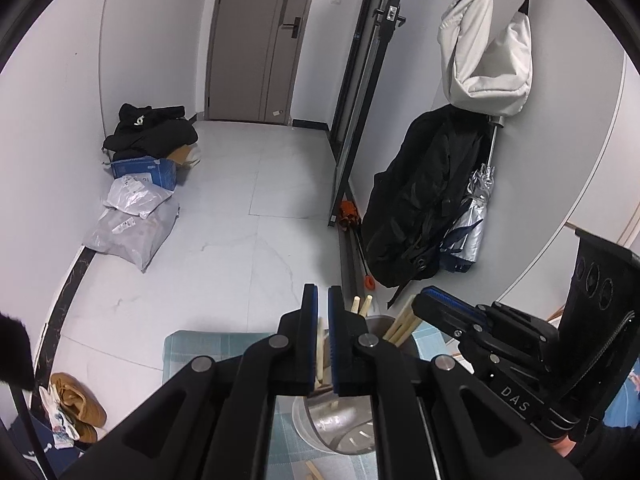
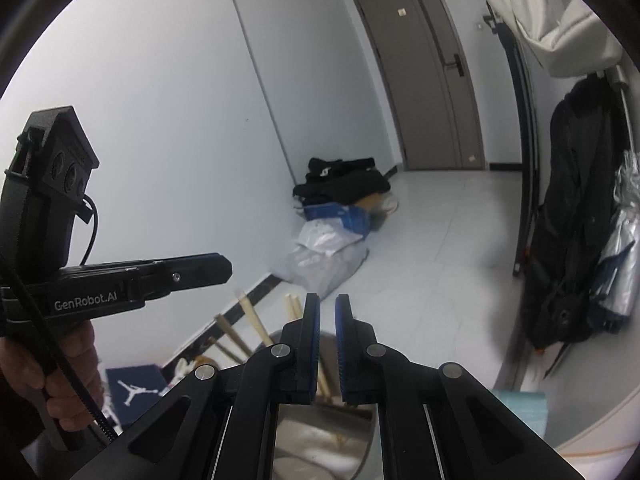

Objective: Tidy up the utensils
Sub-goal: 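Open both grippers to release the chopsticks into the holder, then withdraw both grippers from the holder toward the last chopsticks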

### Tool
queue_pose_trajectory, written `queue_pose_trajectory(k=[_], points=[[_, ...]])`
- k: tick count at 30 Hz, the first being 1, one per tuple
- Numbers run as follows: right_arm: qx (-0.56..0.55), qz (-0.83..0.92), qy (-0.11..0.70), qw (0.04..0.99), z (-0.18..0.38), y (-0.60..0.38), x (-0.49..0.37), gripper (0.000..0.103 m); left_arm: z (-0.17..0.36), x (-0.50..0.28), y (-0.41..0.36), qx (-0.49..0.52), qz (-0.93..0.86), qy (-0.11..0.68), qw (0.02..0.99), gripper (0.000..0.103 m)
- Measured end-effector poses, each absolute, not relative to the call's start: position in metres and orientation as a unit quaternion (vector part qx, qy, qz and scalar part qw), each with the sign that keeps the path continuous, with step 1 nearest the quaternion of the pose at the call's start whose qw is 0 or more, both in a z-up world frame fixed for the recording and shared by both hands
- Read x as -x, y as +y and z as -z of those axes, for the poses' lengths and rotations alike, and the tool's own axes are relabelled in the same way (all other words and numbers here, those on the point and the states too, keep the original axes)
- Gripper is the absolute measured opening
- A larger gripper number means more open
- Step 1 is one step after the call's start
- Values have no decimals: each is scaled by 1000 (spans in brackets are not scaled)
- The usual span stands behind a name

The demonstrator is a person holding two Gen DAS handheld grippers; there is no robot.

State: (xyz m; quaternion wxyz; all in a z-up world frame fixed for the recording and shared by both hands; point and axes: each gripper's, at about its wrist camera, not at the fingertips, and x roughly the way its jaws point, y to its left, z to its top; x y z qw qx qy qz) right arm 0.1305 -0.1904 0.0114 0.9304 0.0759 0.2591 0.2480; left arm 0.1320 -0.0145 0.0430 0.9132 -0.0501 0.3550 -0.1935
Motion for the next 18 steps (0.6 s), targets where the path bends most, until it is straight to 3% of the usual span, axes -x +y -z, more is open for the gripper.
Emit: queue_pose_trajectory(k=[3,7,13,15,17,18], points=[[-82,-244,254,932,-17,-195,-122,8,-48,-124,-12,52,184,348,918,7],[-85,-241,240,937,-30,-201,-108,11,-57,-110,-7,60,168,332,926,27],[-88,-228,222,944,-49,-207,-78,24,-68,-85,0,68,141,310,938,32],[-87,-222,215,947,-55,-208,-66,28,-70,-75,3,71,134,302,941,42],[-85,-217,210,950,-59,-208,-52,30,-73,-65,5,75,122,292,946,61],[-85,-216,208,950,-61,-207,-46,33,-74,-59,7,78,118,286,948,62]])
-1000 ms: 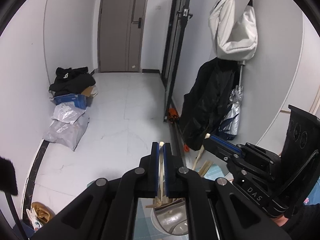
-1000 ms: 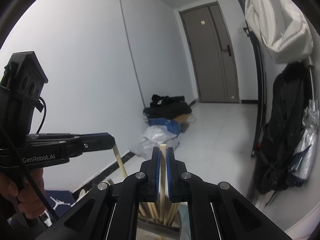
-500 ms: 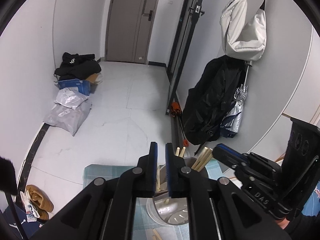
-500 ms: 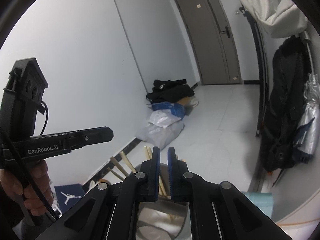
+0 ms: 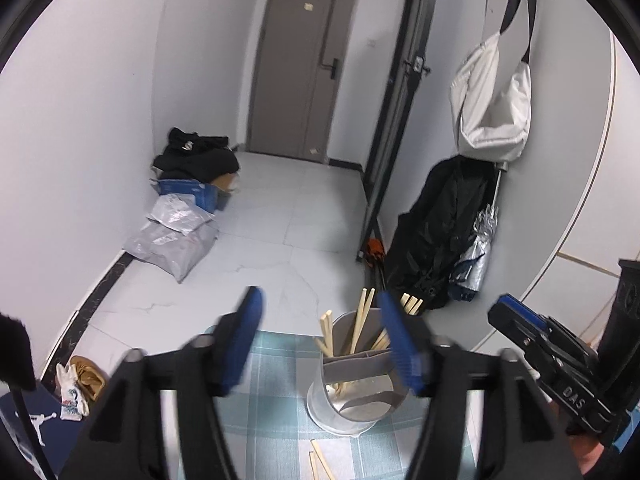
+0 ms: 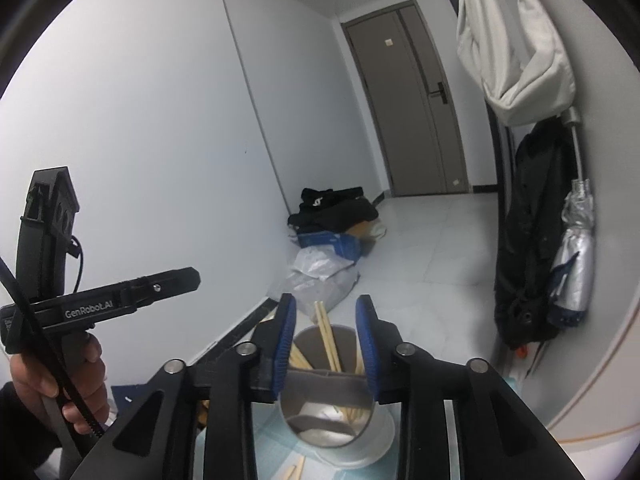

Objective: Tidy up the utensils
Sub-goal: 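Withdraw both grippers from the holder toward the last chopsticks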

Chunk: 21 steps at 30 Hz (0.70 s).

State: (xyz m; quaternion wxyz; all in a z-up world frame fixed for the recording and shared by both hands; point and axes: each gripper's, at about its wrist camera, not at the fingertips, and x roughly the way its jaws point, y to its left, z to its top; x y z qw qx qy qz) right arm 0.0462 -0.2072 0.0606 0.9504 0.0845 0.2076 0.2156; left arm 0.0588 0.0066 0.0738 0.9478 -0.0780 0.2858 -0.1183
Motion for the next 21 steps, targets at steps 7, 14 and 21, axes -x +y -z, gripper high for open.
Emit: queue_pose_trajectory(k=[7,14,21], points=[[-81,-206,196,955,-67,-204,-6,46,-78,-28,14,94,105,263,954,77],[-68,-199,185,960,-65,-193,29,58,-78,4,15,84,92,226,966,92],[-58,-184,181,964,-50,-182,52,75,-64,24,24,81,73,199,974,98]])
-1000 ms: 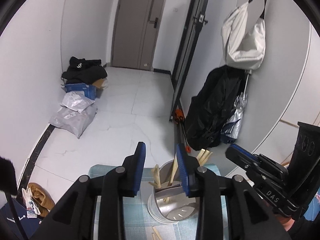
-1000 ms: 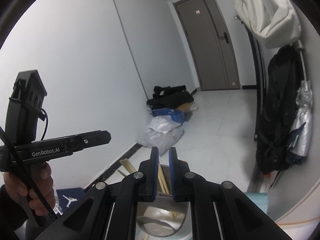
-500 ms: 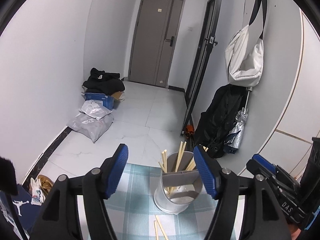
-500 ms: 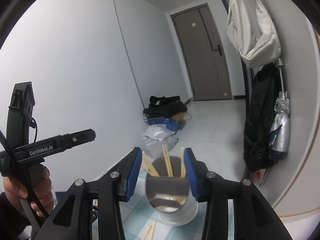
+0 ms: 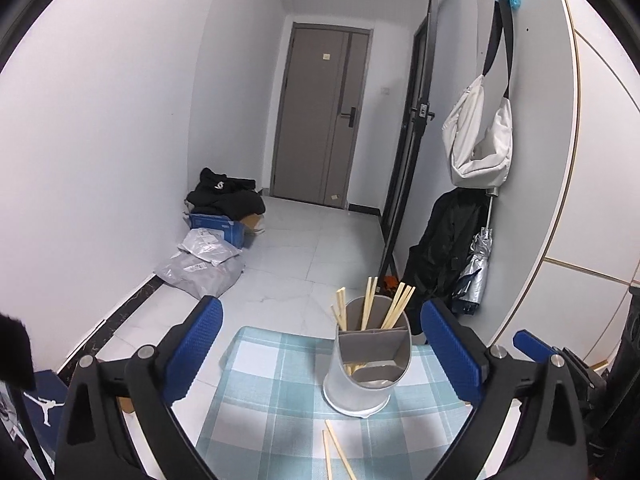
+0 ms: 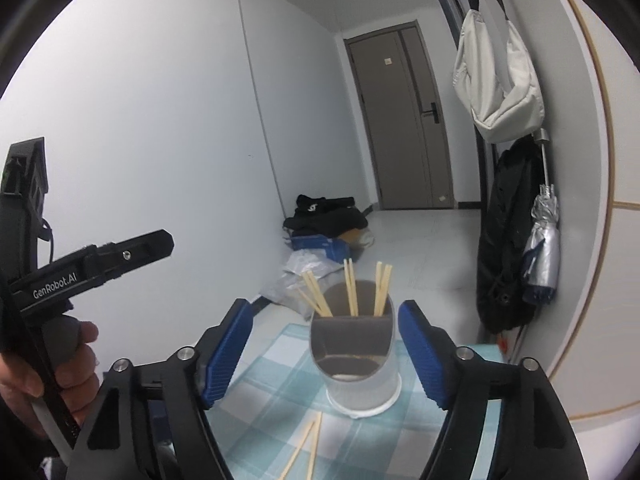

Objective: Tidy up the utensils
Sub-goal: 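Withdraw both grippers from the holder toward the last chopsticks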

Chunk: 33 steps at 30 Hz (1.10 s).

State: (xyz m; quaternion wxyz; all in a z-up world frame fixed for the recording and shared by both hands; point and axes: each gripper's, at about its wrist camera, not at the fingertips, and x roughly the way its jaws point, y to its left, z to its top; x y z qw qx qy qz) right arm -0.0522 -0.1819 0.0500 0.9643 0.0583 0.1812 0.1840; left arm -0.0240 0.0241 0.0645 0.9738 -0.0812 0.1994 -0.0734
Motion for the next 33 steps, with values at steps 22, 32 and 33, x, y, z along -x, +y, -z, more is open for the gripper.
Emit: queue_pose_trajectory(k=[22,32,33], points=[[-13,-149,262,953,28,-162,53,79,10,25,37,89,27,232,968,98],[18,-142,358,923,80,-149,29,79,40,7,63,134,8,304,943,98],[19,-144,372,917,87,-146,26,79,43,4,67,139,4,312,940,98]])
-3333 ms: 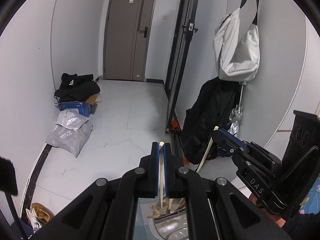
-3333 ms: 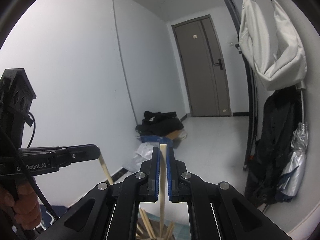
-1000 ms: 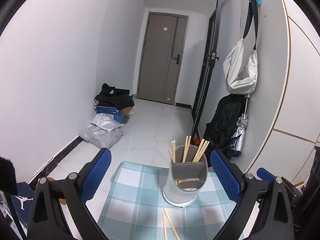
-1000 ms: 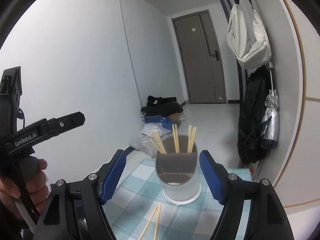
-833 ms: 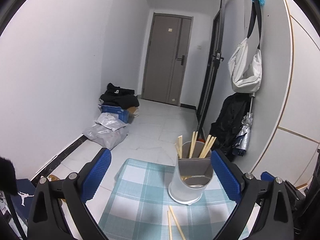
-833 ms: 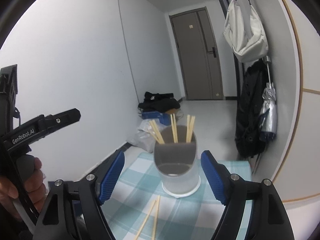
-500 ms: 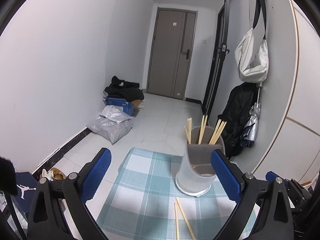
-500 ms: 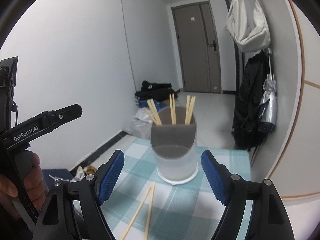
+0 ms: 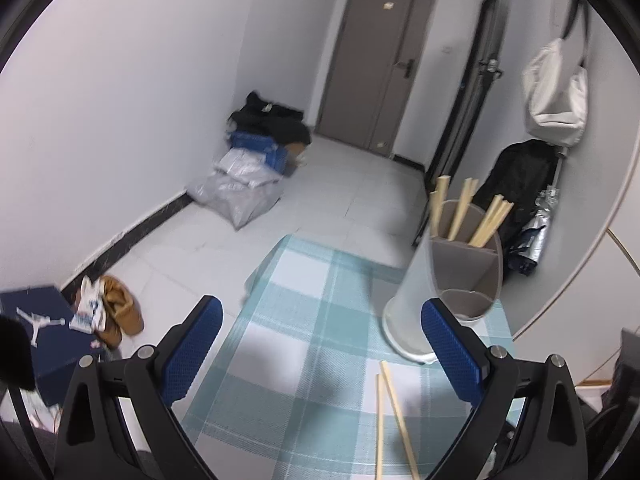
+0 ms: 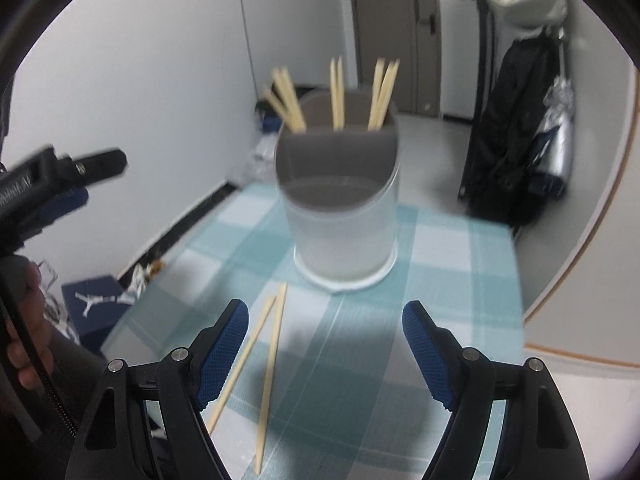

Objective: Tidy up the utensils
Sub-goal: 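Withdraw both grippers from the holder toward the last chopsticks, then lower the right gripper onto a chopstick and close on it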

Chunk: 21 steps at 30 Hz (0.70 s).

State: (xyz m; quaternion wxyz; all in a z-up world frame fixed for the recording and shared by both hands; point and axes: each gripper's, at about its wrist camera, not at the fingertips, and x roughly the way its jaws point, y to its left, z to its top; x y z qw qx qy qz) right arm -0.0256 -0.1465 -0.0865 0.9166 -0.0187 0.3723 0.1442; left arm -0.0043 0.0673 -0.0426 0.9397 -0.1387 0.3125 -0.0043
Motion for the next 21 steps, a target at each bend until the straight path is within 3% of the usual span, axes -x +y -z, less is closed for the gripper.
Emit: queue_pose_trajectory(k=[11,14,16,21], points=[[58,-162,462,870,131,-114,-8,76,47,-12,90,176,-25,338,924,98],[90,-162,478,859,142,-100,-19,69,48,-12,92,177,-29,342,922,98],[107,-158,491,850,150,-93,-26,49,48,-12,95,180,-31,344,921,98],[119,-160,496,845,156,-82,-37,45,50,-14,99,188,-33,352,916,98]])
